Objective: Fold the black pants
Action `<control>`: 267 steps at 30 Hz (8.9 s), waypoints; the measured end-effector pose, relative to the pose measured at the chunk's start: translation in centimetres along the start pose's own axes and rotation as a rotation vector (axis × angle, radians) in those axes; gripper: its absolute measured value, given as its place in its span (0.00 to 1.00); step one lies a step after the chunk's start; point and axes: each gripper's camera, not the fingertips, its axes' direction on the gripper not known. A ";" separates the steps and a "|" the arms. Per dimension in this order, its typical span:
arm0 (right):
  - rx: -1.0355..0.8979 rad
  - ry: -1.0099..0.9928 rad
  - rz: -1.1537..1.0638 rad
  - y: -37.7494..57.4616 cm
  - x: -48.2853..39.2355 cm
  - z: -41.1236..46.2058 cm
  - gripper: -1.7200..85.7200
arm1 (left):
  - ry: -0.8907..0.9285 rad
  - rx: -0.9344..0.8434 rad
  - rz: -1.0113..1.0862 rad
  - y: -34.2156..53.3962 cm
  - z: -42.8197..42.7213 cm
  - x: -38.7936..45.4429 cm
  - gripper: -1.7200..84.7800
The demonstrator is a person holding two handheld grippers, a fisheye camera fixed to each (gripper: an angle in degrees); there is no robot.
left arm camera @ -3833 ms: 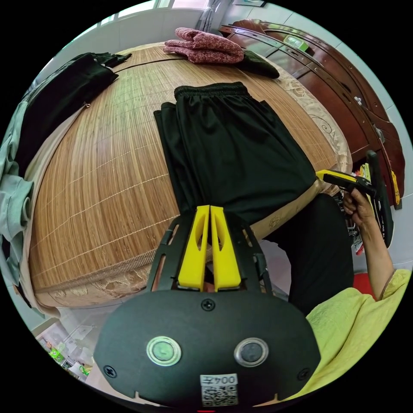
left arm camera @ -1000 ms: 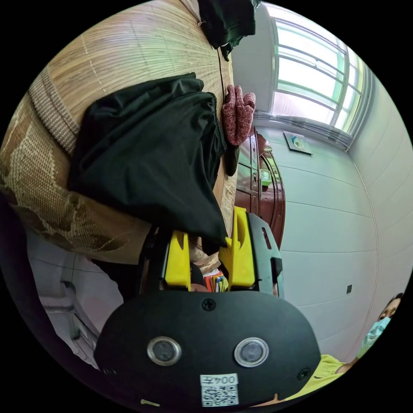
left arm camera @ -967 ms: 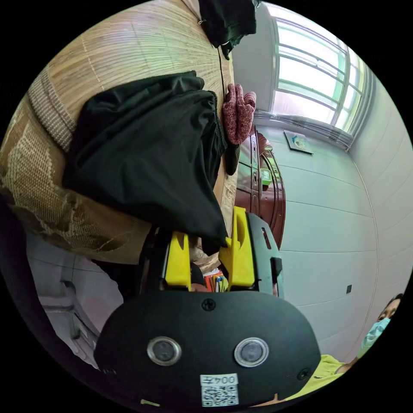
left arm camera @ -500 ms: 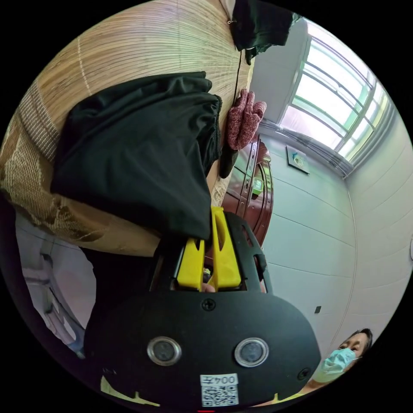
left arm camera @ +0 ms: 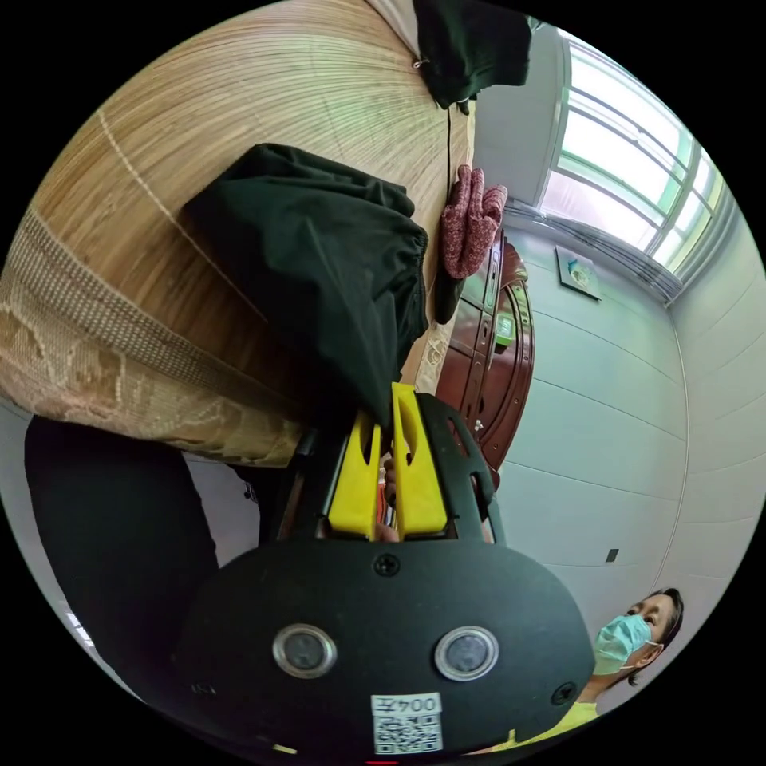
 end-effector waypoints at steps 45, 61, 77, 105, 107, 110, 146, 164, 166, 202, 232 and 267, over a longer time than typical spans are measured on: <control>-0.131 0.368 -0.422 9.5 -28.2 4.9 0.07 | -0.391 0.029 0.426 9.8 17.1 8.2 0.07; 0.242 0.547 -0.391 35.7 -46.7 -32.8 0.07 | 0.051 -0.450 0.659 25.3 45.0 24.0 0.07; 0.510 0.886 0.087 67.2 -47.6 -68.1 0.07 | 0.113 -1.076 0.485 47.7 86.6 28.0 0.07; 0.632 1.002 0.197 90.1 -51.1 -69.9 0.14 | 0.060 -1.116 0.546 58.6 101.1 22.8 0.07; 0.710 1.048 0.089 92.5 -54.3 -67.7 0.18 | 0.058 -1.108 0.583 59.2 101.2 23.1 0.07; 0.752 1.084 -0.170 95.4 -58.4 -61.5 0.20 | 0.058 -1.106 0.563 59.8 101.5 23.3 0.07; 0.599 1.276 -0.295 91.8 -58.5 -51.1 0.17 | 0.075 -0.726 0.839 68.9 89.4 22.4 0.08; 0.238 0.628 0.140 66.2 -56.3 -73.6 0.29 | -0.256 -0.307 2.250 96.9 79.9 25.2 0.07; 0.152 0.739 0.219 62.5 -56.0 -74.1 0.30 | -0.272 -0.305 2.284 98.2 79.7 25.0 0.07; 0.444 0.856 0.146 58.8 -52.0 -82.8 0.14 | 0.098 -0.838 0.496 52.9 97.3 21.6 0.09; 0.861 0.237 0.089 95.5 -41.5 -94.2 0.22 | 0.137 -1.016 0.305 49.9 101.6 13.8 0.14; 0.747 0.625 0.124 95.3 -45.7 -92.8 0.05 | 0.218 -1.244 0.188 64.4 109.0 15.2 0.07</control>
